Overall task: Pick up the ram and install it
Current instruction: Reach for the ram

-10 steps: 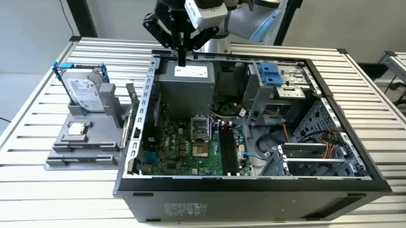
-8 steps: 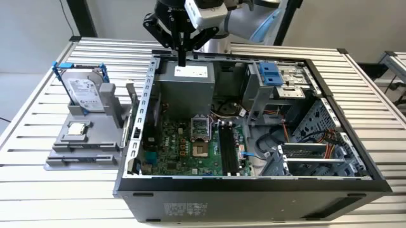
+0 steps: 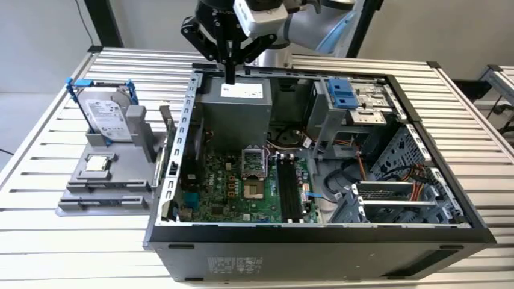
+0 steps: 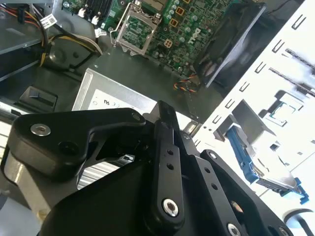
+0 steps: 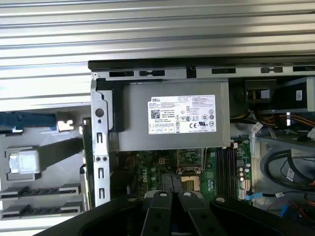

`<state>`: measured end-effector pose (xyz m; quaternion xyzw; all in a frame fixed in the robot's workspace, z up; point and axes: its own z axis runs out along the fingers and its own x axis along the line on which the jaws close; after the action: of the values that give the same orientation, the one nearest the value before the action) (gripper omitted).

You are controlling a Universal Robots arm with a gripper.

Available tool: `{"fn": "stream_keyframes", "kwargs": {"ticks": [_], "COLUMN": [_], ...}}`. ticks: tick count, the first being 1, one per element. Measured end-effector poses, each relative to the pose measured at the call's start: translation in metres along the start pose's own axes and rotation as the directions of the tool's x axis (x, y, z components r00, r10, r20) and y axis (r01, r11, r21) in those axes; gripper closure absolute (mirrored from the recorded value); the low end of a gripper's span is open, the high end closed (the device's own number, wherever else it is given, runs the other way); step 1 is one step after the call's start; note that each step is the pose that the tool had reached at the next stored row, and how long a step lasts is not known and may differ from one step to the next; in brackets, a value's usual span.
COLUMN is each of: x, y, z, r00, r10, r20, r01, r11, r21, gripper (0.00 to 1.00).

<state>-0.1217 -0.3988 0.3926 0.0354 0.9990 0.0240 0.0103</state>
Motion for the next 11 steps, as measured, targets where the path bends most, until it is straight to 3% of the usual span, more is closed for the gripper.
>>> {"fn": "stream_keyframes", "kwargs": {"ticks": [11], "x": [0.0112], "y": [-0.0008], "z": [-0.0002], "r00": [1.0], "r10": [0.0], "r20": [0.0], "r01": [0.0], "r11": [1.0], "r21": [0.0], "gripper": [1.0]}}
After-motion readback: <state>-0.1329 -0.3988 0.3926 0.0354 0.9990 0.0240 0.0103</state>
